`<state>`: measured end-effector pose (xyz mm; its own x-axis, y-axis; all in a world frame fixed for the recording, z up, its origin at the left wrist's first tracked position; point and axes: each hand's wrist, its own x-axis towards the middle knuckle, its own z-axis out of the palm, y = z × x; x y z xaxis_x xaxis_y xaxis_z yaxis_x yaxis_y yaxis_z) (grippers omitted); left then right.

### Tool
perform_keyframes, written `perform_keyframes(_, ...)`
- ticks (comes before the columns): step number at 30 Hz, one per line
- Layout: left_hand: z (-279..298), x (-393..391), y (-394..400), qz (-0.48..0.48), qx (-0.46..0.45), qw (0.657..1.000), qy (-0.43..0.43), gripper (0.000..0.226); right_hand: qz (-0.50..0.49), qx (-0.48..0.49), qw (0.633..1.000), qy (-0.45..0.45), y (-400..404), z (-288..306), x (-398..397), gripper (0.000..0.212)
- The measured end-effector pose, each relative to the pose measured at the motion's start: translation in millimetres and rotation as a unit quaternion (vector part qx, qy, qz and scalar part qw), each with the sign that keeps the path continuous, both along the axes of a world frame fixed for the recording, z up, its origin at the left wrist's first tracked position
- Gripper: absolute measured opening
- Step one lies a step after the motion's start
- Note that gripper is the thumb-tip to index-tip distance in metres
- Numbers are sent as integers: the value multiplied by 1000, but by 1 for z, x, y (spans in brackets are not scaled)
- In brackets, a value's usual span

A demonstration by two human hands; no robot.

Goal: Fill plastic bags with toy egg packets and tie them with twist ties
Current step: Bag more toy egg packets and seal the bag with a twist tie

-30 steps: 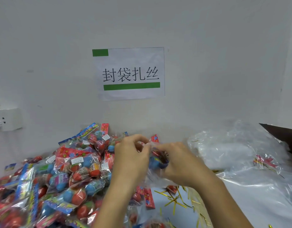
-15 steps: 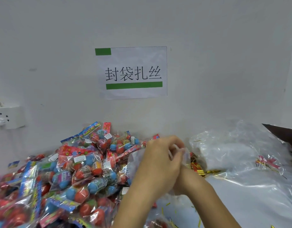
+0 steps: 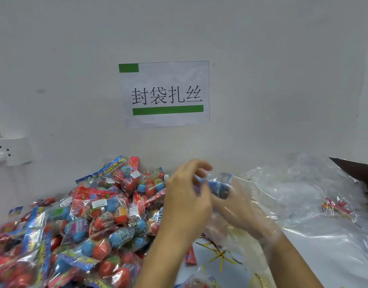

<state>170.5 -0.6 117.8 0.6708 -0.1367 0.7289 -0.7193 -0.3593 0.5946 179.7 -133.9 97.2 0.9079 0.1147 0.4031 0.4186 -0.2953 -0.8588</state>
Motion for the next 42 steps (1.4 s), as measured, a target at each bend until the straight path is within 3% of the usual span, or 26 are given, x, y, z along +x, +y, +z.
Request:
perform_keyframes(3,-8,17,24,71,156,985,-12,63,-19,-4,999,-36,-4,3,0,23)
perform_keyframes(5,-13,24,32,99,222,970,-10,52,-54,-53,995,-62,-6,4,-1,15)
perform_keyframes(6,-14,26,33,107,218,970,-16,42,-61,-66,994,-54,-7,4,-2,18)
perform_keyframes(9,-14,26,30,101,130,985,-56,14,-62,-25,998,4,-10,3,-1,51)
perform_keyframes(10,-13,26,29,95,109,987,-68,10,-76,-10,997,6,-10,3,0,51)
perform_keyframes(13,-11,24,26,75,68,991,-90,7,-114,72,990,-44,-6,5,6,9)
perform_keyframes(19,-1,15,26,56,53,988,-132,11,-116,41,990,-73,-2,1,5,18)
perform_keyframes(23,-5,14,33,11,43,999,-9,9,-128,66,988,-52,-6,1,6,11)
perform_keyframes(25,-7,17,31,28,-71,996,44,9,-117,110,986,-46,-7,5,4,17)
perform_keyframes(28,-8,26,27,74,-217,956,184,7,-110,149,983,-9,-9,5,4,32)
perform_keyframes(30,-13,32,24,32,-216,924,315,12,-147,99,984,2,-11,3,7,39)
perform_keyframes(32,-23,35,20,-39,-195,899,391,39,-117,110,987,-20,-8,4,7,25)
perform_keyframes(34,-32,32,12,-122,-186,879,421,54,-95,116,988,-47,-4,5,5,15)
perform_keyframes(37,-39,27,-4,-201,-257,840,433,44,-49,186,980,-44,0,1,8,15)
perform_keyframes(40,-41,24,-16,-201,-318,818,434,40,-25,294,956,-9,7,-2,13,15)
perform_keyframes(42,-44,23,-20,-188,-313,819,443,46,-39,378,925,14,13,0,16,15)
